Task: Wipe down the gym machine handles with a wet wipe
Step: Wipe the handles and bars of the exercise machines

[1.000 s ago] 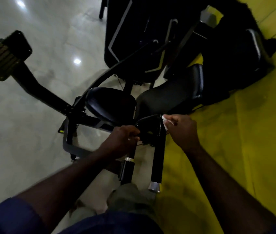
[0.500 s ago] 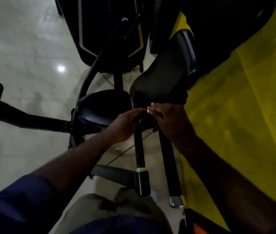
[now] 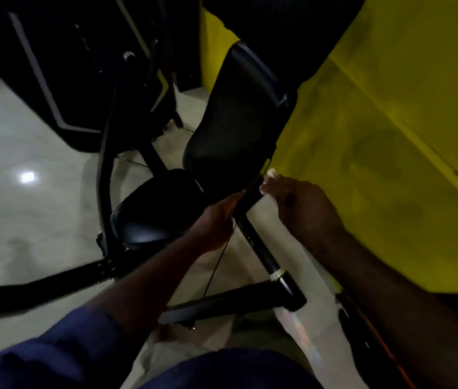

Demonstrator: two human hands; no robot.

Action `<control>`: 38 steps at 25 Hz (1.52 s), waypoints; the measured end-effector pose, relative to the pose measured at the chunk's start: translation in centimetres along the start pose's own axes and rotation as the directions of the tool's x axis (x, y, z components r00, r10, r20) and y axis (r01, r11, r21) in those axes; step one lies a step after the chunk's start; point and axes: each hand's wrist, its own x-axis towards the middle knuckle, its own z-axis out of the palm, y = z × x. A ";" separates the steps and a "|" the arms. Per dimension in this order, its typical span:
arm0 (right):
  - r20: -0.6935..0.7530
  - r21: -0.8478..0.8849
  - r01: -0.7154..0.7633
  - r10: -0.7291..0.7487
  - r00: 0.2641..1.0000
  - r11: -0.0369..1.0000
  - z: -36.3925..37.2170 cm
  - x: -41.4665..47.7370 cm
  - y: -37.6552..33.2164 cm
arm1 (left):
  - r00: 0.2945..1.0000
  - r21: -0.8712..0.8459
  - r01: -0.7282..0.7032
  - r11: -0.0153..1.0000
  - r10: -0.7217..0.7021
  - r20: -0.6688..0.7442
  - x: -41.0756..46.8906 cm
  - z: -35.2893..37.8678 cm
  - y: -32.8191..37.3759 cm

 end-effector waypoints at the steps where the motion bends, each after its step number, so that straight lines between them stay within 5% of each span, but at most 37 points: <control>1: -0.042 -0.071 -0.026 0.023 0.999 0.997 -0.1 -0.7 -1.0 | 0.997 0.005 -0.024 1.000 0.024 0.079 -0.3 -0.8 -0.3; 4: -0.066 -0.141 -0.089 0.081 0.995 0.986 0.7 -6.4 -4.0 | 0.976 0.062 -0.102 0.993 0.088 0.199 -0.9 -3.1 -1.6; 10: -0.214 0.077 -0.443 0.448 0.868 0.893 7.2 -11.8 -6.6 | 0.953 0.081 -0.118 0.990 0.090 0.290 -1.1 -4.3 -4.7; 17: -0.235 0.108 -0.393 0.407 0.882 0.913 14.0 -4.7 -1.3 | 0.975 0.105 -0.166 0.981 0.147 0.166 4.3 -2.8 -4.6; 22: -0.002 -0.150 -0.385 0.389 0.921 0.910 10.5 -9.3 -2.2 | 0.978 0.032 -0.135 0.990 0.128 0.166 4.3 -1.8 -2.7; 27: -0.049 -0.083 -0.450 0.447 0.893 0.889 10.2 -13.6 -2.7 | 0.951 0.064 -0.256 0.965 0.240 0.194 4.0 -3.0 -0.4; 30: -0.050 0.144 -0.560 0.571 0.819 0.816 13.6 -7.1 -2.4 | 0.859 0.066 -0.495 0.867 0.476 0.191 4.8 -3.6 2.0; 34: -0.100 -0.064 -0.443 0.436 0.894 0.894 14.3 -8.0 -2.3 | 0.594 0.248 -0.797 0.551 0.643 0.484 7.5 -3.1 5.8; 38: -0.199 -0.273 -0.532 0.495 0.846 0.801 11.8 -16.4 -4.2 | 0.329 0.255 -0.944 0.209 0.605 0.725 9.5 -1.5 7.6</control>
